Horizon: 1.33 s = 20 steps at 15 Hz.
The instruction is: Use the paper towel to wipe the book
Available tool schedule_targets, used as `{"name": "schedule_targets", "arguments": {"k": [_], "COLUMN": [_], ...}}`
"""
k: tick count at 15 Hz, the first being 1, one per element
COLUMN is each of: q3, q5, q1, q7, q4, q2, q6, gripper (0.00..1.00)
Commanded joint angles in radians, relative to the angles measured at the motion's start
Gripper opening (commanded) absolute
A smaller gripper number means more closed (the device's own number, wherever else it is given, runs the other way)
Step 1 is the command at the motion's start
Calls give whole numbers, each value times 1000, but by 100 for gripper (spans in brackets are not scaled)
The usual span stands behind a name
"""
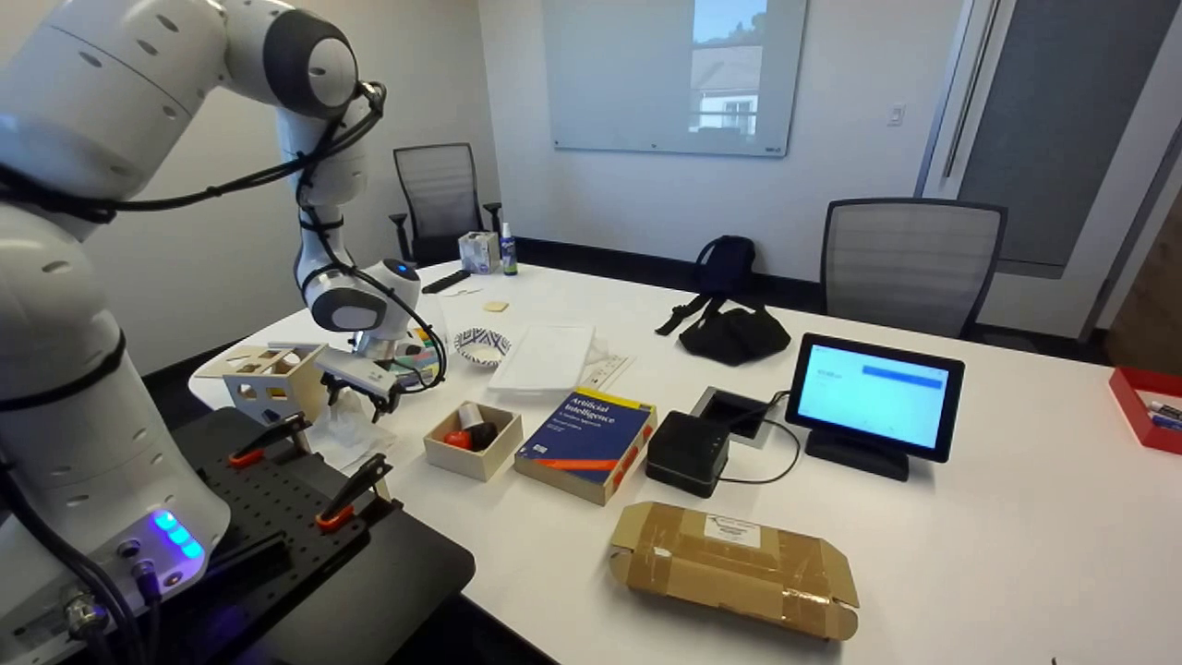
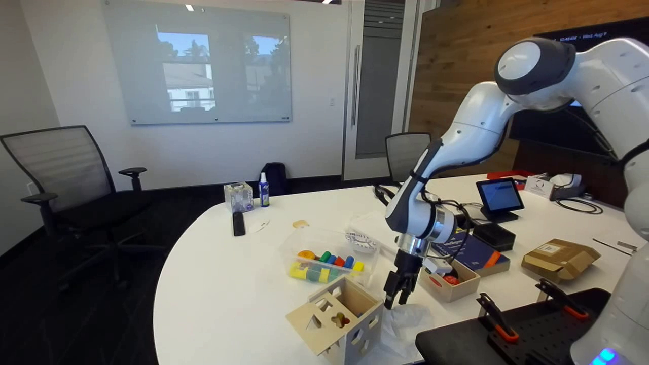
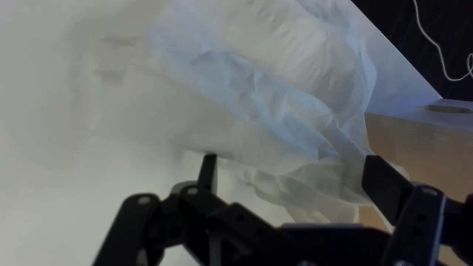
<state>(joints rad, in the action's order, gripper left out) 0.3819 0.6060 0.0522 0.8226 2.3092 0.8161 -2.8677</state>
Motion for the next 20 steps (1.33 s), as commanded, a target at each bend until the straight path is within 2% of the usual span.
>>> {"name": "schedule_targets", "arguments": {"k": [1, 2, 7, 11, 12, 20], "q3": [40, 41, 51, 61, 71, 207], "q5": [-150, -200, -376, -456, -466, -472], "q1": [47, 50, 83, 120, 138, 389], "q7": [-77, -108, -222, -279, -287, -324], "q4": [-59, -69, -110, -108, -99, 72], "q2": [78, 93, 152, 155, 147, 6], "q6": [12, 16, 14, 2, -1, -156], "gripper": [94, 74, 35, 5, 0, 0]}}
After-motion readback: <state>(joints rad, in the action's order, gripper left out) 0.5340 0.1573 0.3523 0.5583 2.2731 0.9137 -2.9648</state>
